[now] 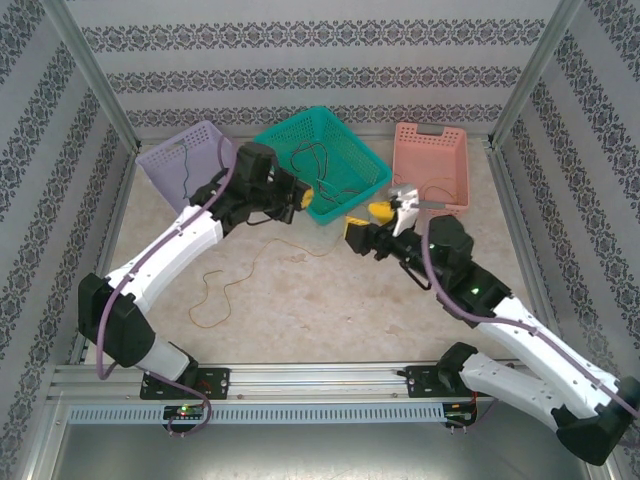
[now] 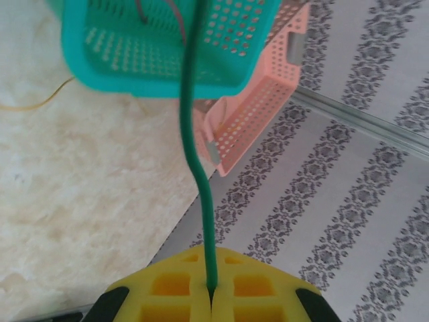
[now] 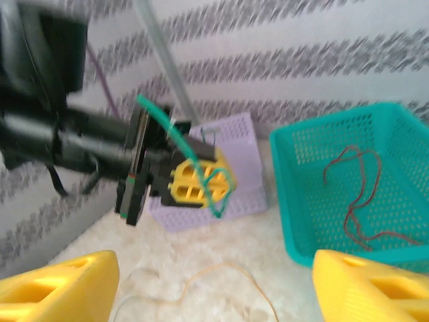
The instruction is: Untangle the cables
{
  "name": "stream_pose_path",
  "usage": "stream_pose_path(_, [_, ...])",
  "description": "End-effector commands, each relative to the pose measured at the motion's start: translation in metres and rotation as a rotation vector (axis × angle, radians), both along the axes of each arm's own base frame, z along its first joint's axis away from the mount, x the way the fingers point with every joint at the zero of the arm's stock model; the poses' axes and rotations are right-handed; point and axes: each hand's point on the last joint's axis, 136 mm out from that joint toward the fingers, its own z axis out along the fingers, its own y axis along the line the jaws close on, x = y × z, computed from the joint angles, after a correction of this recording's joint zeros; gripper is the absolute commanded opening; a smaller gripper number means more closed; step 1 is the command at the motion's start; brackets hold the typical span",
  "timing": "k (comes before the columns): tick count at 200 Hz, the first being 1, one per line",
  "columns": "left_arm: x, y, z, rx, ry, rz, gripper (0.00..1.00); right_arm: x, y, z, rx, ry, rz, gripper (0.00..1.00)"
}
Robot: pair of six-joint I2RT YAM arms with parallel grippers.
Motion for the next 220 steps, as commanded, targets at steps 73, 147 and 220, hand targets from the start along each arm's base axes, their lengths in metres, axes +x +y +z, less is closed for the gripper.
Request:
stream_pose_path(73, [0.006, -0.032, 0.075, 0.081, -0.636, -0.574, 0.0, 0.036, 0.017, 0.061, 0.455, 0.51, 0.321, 0.69])
stream_pose_path(147, [0.007, -0.04, 0.088, 0.025, -0.662, -0.615, 0.0, 0.015, 0.052, -0.005, 0.316, 0.605, 0.407, 0.57])
stream_pose_path(220, [0.01, -0.043, 0.085, 0.002, -0.641, -0.609, 0.0, 0.025, 0.072, -0.01, 0.286, 0.605, 0.438, 0.36])
